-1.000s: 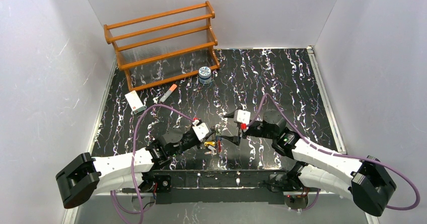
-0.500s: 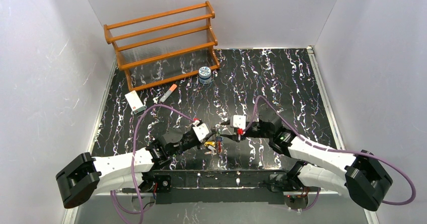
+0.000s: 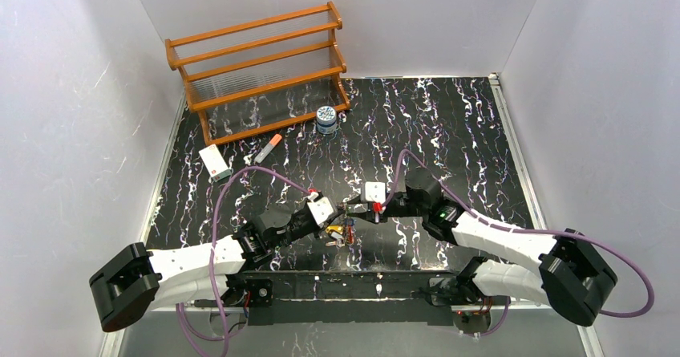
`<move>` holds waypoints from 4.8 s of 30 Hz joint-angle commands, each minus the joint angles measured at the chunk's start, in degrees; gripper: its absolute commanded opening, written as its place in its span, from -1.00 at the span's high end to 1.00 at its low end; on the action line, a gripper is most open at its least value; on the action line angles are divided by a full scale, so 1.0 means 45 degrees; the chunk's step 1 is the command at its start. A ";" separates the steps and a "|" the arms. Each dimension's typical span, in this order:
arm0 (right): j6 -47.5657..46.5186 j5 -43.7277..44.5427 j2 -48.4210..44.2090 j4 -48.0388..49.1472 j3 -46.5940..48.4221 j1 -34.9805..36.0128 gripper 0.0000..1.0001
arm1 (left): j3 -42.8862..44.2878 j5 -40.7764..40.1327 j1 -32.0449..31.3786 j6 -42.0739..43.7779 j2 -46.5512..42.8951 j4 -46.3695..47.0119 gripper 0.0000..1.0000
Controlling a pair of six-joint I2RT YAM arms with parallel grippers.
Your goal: Put the keys on the keyring
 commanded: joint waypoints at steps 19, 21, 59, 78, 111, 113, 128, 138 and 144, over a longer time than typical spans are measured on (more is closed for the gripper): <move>-0.0279 -0.0433 0.0330 0.0670 0.0618 -0.0088 0.97 | 0.0283 0.0190 -0.0016 0.0179 -0.0175 0.0290 1.00; -0.0325 -0.0295 0.0238 0.0465 0.0614 -0.0106 0.97 | 0.0283 0.0109 -0.0016 0.0267 -0.0221 0.0278 1.00; -0.3721 0.2542 0.2193 -1.2549 0.5023 -0.0069 0.97 | 0.1435 0.1044 -0.0017 0.1326 0.1287 -0.0485 0.44; -0.3457 -0.0134 0.1066 -1.0049 0.3941 -0.0072 0.97 | 0.1271 0.2567 -0.0017 0.1148 0.1994 0.0654 0.36; -0.0656 -0.0481 -0.0402 -0.5728 0.2216 -0.0894 -0.40 | 0.0336 0.1801 -0.0016 -0.0445 0.1797 0.2243 1.00; -0.0038 -0.1139 -0.0699 -0.4863 0.1919 -0.1350 -0.45 | 0.0074 0.1647 -0.0026 -0.0608 0.1537 0.2596 1.00; 0.1739 -0.5040 -0.0447 -0.2700 0.1357 -0.2551 0.07 | -0.0683 0.1868 -0.0024 -0.0587 0.0696 0.3644 1.00; 0.1019 -0.4903 0.0614 -0.3645 0.1741 -0.2542 0.27 | -0.0617 0.1998 -0.0026 -0.0576 0.0664 0.3645 1.00; 0.0986 -0.5175 0.1161 -0.3617 0.1968 -0.2562 0.48 | -0.0557 0.2141 -0.0017 -0.0556 0.0742 0.3635 1.00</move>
